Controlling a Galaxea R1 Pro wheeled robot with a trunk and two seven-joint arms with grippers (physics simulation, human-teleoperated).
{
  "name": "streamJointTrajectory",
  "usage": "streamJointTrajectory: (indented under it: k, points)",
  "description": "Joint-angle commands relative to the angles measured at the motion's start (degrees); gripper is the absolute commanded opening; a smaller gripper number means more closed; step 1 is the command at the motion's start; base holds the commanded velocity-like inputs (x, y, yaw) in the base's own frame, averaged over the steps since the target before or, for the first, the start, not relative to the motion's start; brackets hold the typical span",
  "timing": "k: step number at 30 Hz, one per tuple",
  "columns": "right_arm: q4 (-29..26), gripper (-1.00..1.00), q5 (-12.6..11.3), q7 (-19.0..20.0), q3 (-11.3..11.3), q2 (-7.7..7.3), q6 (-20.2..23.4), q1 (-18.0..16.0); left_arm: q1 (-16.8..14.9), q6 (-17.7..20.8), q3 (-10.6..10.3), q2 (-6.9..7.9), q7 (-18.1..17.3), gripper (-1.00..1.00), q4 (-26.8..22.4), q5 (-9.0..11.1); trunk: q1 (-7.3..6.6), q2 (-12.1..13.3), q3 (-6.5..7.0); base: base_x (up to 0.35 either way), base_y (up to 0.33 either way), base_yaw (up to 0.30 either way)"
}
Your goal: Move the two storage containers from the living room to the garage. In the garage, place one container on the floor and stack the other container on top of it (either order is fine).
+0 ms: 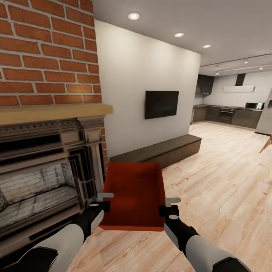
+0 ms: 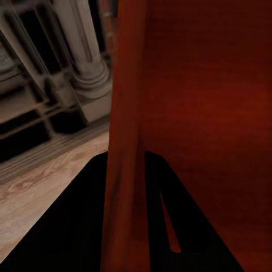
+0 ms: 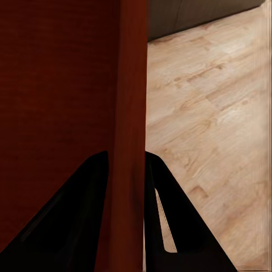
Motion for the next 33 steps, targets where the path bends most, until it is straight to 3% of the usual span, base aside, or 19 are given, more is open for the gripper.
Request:
streamJointTrajectory:
  k: [1,12,33]
  points:
    - [0.19,-1.00,-0.99,-2.22,-3.40,-0.90,-0.35,-0.05,-0.04,-3.20,3.50,0.11,0.69,-1.00,-0.34,-0.81,0.00,-0.06,-0.08,0.000,0.000,-0.243]
    - [0.19,-1.00,-1.06,-2.22,-3.42,-0.90,-0.35,-0.05,-0.04,-3.20,3.45,0.11,0.62,-1.00,-0.34,-0.81,0.00,-0.06,0.27,0.000,0.000,-0.213]
    - [0.19,-1.00,-1.08,-3.53,-3.31,-0.89,-0.44,-0.04,-0.04,-3.19,3.50,0.11,0.60,-1.00,-0.34,-0.81,0.00,-0.06,1.60,0.000,0.000,-0.010]
